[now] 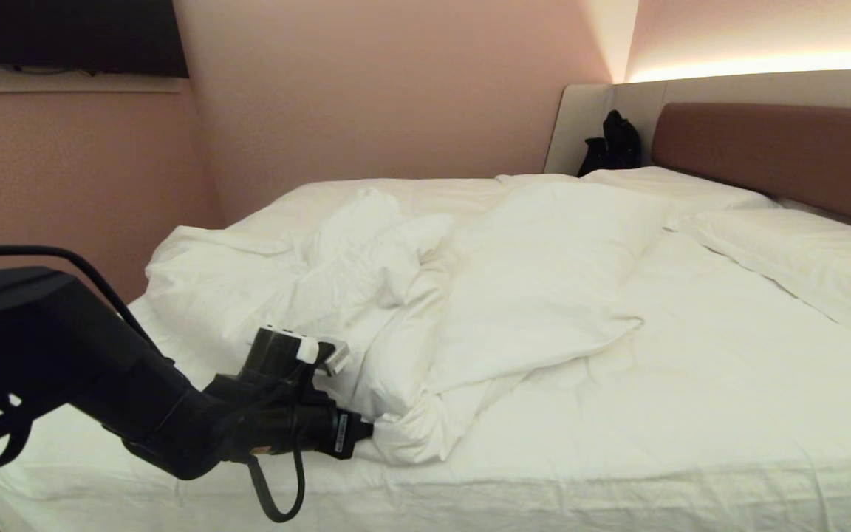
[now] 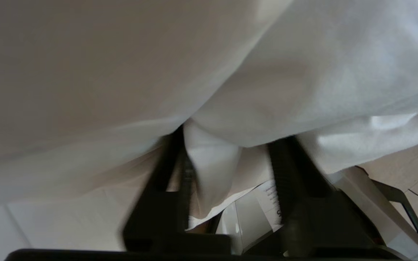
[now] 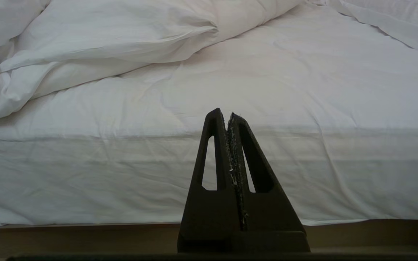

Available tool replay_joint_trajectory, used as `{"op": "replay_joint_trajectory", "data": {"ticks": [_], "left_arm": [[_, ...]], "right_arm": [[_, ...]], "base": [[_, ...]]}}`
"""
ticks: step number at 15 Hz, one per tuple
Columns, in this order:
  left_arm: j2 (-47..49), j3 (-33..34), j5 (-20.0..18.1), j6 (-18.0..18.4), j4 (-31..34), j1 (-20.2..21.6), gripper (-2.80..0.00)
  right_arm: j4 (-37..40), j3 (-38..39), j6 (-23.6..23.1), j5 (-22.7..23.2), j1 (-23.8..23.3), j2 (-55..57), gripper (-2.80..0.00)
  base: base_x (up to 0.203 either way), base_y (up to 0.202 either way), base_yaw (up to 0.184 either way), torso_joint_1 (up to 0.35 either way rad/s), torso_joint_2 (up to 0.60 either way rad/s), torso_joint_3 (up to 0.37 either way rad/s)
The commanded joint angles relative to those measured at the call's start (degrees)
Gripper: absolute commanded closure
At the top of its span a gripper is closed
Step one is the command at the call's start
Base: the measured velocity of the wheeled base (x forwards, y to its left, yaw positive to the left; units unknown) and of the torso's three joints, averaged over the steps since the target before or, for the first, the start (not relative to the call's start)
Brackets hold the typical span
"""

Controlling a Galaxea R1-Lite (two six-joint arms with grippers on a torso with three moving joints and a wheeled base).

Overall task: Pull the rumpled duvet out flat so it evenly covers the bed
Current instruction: Flatten the corners of the folded blanket

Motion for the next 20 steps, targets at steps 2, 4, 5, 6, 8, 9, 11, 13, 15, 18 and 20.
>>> {"op": "replay_joint_trajectory", "data": {"ticks": [2, 4, 5, 6, 8, 9, 11, 13, 15, 18, 20], "left_arm": [[-1.6, 0.1, 2.6, -1.0, -0.5, 0.0, -2.8], [-4.4, 0.9, 3.6, -1.1, -0.4, 0.0, -2.8], [-6.4, 1.8, 4.3, -1.1, -0.4, 0.0, -2.8], [-9.3, 2.6, 5.4, -1.1, -0.4, 0.0, -2.8], [-15.7, 3.8, 8.6, -1.1, 0.0, 0.0, -2.8], [-18.8, 4.2, 10.3, -1.1, 0.4, 0.0, -2.8], [-24.8, 4.7, 13.3, -1.0, 2.1, 0.0, -2.8], [-31.0, 4.4, 14.4, -0.9, 5.5, -0.1, -2.8], [-35.9, 3.1, 14.9, -0.8, 8.2, -0.1, -2.8], [-41.7, -1.1, 15.0, -0.5, 12.7, -0.1, 0.0], [-42.4, -4.6, 14.8, -0.4, 13.7, -0.1, 0.0]], "right_arm": [[0.0, 0.0, 0.0, 0.0, 0.0, 0.1, 0.0], [0.0, 0.0, 0.0, 0.0, 0.0, 0.1, 0.0], [0.0, 0.0, 0.0, 0.0, 0.0, 0.1, 0.0], [0.0, 0.0, 0.0, 0.0, 0.0, 0.1, 0.0], [0.0, 0.0, 0.0, 0.0, -0.1, 0.1, 0.0], [0.0, 0.0, 0.0, 0.0, 0.0, 0.1, 0.0], [0.0, 0.0, 0.0, 0.0, 0.0, 0.1, 0.0], [0.0, 0.0, 0.0, 0.0, 0.0, 0.1, 0.0], [0.1, 0.0, 0.0, 0.0, -0.1, 0.1, 0.0], [0.0, 0.0, 0.0, 0.0, 0.0, 0.1, 0.0], [0.0, 0.0, 0.0, 0.0, -0.1, 0.1, 0.0]], "base": [[0.0, 0.0, 0.0, 0.0, 0.0, 0.0], [0.0, 0.0, 0.0, 0.0, 0.0, 0.0], [0.0, 0.0, 0.0, 0.0, 0.0, 0.0], [0.0, 0.0, 0.0, 0.0, 0.0, 0.0], [0.0, 0.0, 0.0, 0.0, 0.0, 0.0], [0.0, 0.0, 0.0, 0.0, 0.0, 0.0], [0.0, 0.0, 0.0, 0.0, 0.0, 0.0], [0.0, 0.0, 0.0, 0.0, 0.0, 0.0], [0.0, 0.0, 0.0, 0.0, 0.0, 0.0], [0.0, 0.0, 0.0, 0.0, 0.0, 0.0], [0.0, 0.0, 0.0, 0.0, 0.0, 0.0]]}}
